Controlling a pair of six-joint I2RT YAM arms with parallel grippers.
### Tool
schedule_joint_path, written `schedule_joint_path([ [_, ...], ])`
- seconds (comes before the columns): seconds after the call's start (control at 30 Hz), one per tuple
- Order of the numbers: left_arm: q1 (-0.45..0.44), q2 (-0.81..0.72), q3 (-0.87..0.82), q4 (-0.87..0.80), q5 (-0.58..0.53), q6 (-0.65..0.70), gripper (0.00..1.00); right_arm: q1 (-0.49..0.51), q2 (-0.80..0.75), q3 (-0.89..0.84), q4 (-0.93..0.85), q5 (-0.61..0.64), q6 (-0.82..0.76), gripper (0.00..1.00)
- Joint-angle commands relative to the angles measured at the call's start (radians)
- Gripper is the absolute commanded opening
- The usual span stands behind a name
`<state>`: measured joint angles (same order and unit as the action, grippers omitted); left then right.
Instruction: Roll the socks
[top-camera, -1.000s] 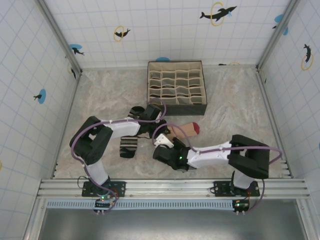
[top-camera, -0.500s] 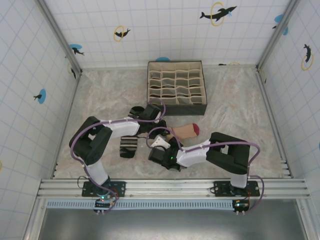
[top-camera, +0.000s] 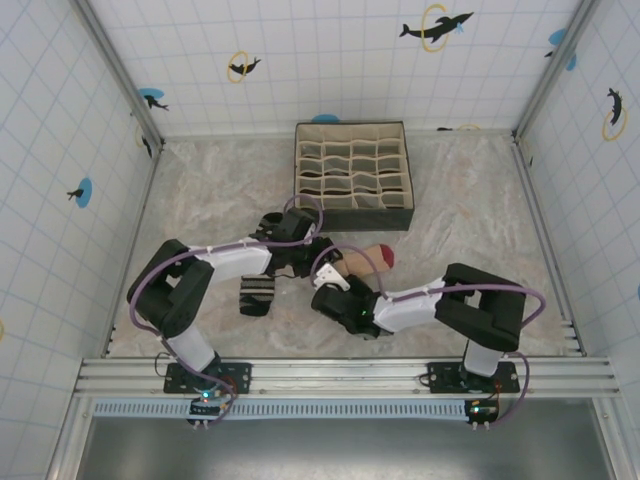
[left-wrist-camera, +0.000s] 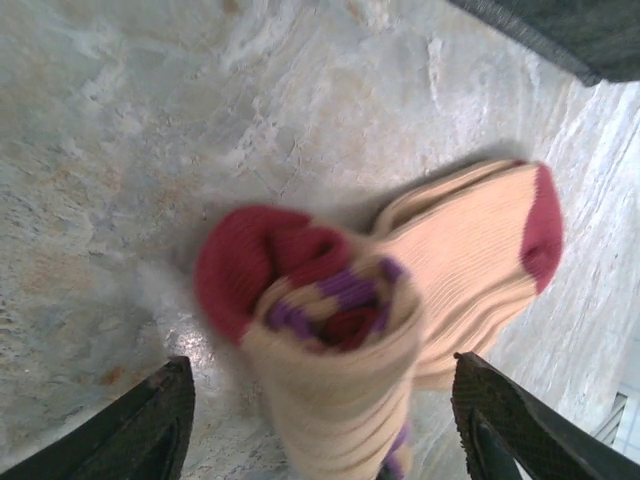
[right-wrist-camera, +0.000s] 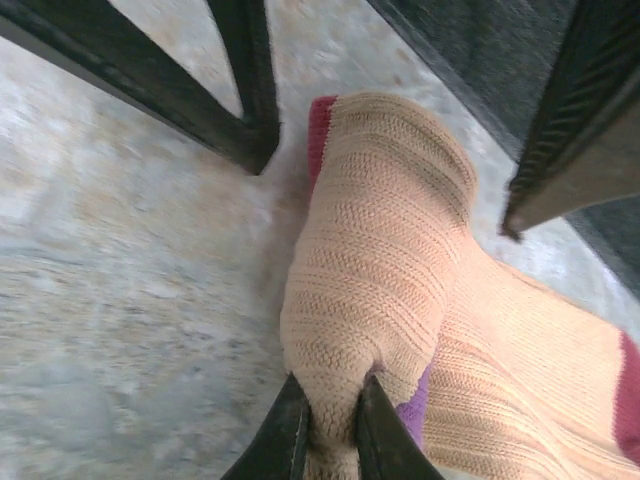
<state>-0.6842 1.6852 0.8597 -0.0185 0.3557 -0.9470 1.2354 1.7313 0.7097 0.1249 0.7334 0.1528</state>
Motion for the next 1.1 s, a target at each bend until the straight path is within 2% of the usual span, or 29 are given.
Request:
schedule_joint_path([
  [0.0,0.018,-0.094,-0.04,-0.002,-0.027,0.002,0.72,-0.081,-0.004,-0.101,-0.056,-0.193,0.132,0.0],
  [0.17,0.026,-0.169,-0.08,0.034,-0.088,0.002,0.74,-0.131,-0.049,-0.172,0.025,-0.309,0.171,0.0],
  [0.47,0.033,-0.16,-0.09,0.005,-0.092,0.016,0.73,-0.168,-0.033,-0.183,0.018,-0.375,0.2,0.0],
  [0.73,0.038,-0.17,-0.092,0.01,-0.091,0.02,0.73,-0.283,-0.078,-0.263,0.154,-0.68,0.27,0.0],
  [1.07,0.037,-0.146,-0.137,0.106,-0.021,0.009,0.7,-0.473,-0.099,-0.372,0.398,-1.067,0.483,0.0],
])
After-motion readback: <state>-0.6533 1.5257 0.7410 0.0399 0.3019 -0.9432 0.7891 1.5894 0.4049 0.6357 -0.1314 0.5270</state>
